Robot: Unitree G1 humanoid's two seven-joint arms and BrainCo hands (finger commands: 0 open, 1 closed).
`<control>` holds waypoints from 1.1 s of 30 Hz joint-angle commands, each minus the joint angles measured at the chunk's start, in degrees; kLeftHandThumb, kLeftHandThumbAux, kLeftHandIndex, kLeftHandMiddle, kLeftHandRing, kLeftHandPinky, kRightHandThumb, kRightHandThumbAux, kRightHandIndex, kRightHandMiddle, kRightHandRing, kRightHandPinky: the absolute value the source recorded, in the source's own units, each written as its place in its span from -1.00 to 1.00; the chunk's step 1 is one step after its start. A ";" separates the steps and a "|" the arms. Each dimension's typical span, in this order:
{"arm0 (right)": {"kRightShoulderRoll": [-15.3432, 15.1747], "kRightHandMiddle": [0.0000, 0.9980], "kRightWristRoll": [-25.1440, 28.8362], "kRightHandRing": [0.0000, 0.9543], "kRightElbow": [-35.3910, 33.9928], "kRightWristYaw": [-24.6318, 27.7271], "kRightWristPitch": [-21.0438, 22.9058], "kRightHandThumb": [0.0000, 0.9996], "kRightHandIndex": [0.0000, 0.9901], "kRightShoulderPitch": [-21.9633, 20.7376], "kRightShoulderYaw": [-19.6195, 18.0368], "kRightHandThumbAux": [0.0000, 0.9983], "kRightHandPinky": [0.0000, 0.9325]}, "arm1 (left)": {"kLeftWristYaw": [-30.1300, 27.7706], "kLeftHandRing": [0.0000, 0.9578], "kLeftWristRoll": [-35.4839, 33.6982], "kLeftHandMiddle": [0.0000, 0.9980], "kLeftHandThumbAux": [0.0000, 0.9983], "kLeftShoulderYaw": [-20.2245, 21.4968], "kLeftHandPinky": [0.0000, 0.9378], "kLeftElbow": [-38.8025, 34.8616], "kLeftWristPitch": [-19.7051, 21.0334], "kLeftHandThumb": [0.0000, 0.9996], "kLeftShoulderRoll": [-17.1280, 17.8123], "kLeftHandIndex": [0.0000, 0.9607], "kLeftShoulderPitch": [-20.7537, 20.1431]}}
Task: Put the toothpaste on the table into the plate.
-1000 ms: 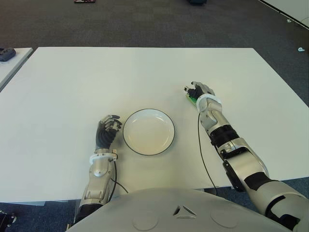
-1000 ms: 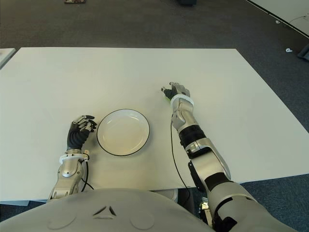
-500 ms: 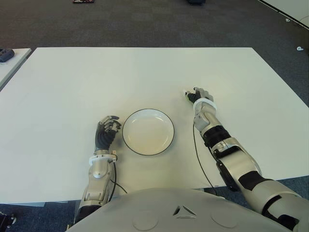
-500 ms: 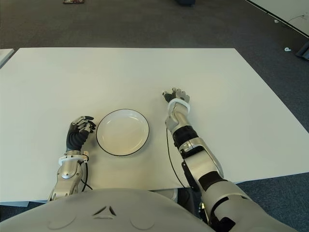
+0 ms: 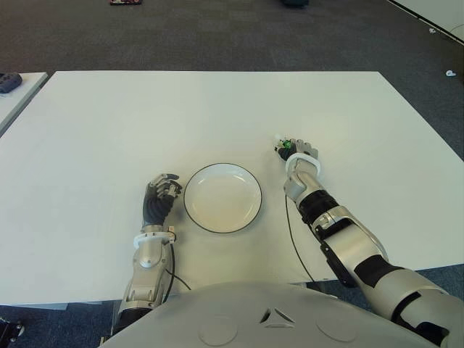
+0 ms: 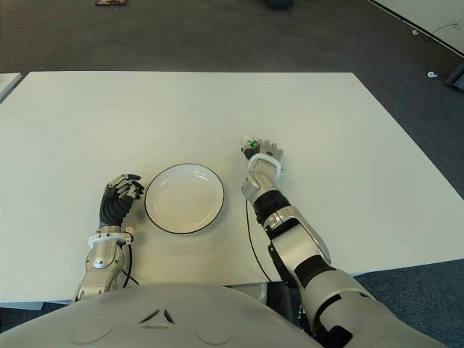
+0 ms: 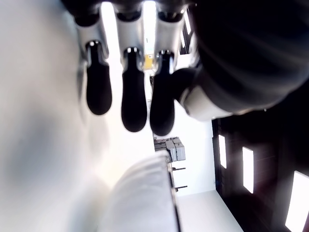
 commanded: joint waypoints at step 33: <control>-1.63 -1.00 -2.66 -1.00 -6.77 6.76 10.93 -0.05 -1.00 5.16 6.36 -0.67 -1.00 | -0.38 0.25 -0.29 0.19 0.44 1.17 0.25 2.31 0.67 0.40 0.26 -0.11 2.00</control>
